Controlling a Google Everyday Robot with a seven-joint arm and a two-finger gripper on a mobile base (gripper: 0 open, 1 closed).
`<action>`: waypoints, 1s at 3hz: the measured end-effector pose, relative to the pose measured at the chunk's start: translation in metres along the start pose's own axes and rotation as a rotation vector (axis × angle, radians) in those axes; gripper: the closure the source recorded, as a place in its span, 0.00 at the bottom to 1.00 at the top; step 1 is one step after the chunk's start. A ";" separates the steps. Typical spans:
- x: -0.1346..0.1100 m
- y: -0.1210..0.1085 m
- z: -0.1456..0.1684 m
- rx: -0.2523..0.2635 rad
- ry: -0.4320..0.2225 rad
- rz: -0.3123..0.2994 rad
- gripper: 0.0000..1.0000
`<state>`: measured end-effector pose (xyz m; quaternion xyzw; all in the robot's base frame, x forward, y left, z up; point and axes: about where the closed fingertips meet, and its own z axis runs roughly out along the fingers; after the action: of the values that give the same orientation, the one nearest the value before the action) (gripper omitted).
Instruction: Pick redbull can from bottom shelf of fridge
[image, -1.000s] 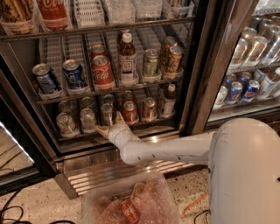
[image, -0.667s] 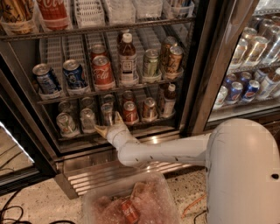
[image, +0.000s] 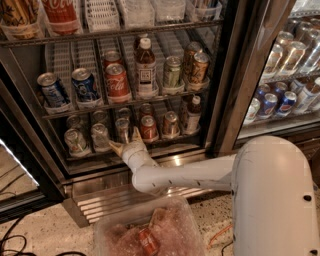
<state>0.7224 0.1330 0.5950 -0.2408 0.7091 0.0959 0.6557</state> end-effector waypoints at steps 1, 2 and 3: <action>0.002 -0.008 -0.001 0.032 0.001 0.000 0.37; 0.002 -0.011 0.000 0.044 0.000 -0.004 0.43; -0.001 -0.010 0.007 0.045 -0.010 -0.008 0.39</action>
Offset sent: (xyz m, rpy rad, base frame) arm 0.0091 -0.0163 -0.0003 -0.0126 -0.0185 -0.0632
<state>0.7335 0.1275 0.5972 -0.2285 0.7067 0.0784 0.6650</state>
